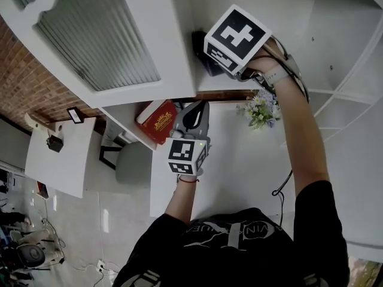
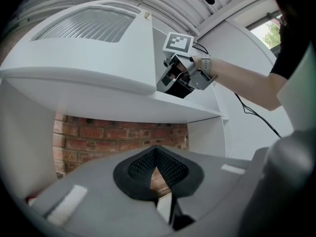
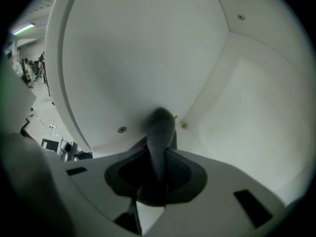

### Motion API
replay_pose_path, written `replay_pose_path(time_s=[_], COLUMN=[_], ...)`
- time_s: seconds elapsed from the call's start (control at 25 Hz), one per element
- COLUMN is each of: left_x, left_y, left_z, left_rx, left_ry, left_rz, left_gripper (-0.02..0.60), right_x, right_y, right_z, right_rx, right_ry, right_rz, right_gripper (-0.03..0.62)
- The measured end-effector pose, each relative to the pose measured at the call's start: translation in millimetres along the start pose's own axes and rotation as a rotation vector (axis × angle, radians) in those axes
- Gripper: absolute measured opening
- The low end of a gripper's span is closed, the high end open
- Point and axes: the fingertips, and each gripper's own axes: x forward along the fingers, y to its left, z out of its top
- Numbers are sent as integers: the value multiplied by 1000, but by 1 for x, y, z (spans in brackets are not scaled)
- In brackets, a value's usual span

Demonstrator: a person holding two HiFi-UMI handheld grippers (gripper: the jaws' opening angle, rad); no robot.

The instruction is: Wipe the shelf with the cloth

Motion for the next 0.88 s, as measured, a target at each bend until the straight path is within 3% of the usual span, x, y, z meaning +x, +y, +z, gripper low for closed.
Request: replay_pose_path(time_s=[0.4, 0.88], left_x=[-11, 5], left_y=[10, -16], left_z=[-5, -8], left_rx=[-2, -8], left_ry=[12, 9], left_rz=[35, -42], left_gripper=[12, 12], right_x=[11, -9], right_y=[21, -16], right_z=[8, -39], right_rx=[-22, 74], right_ry=[-1, 49], right_rz=[39, -36], right_gripper=[92, 92])
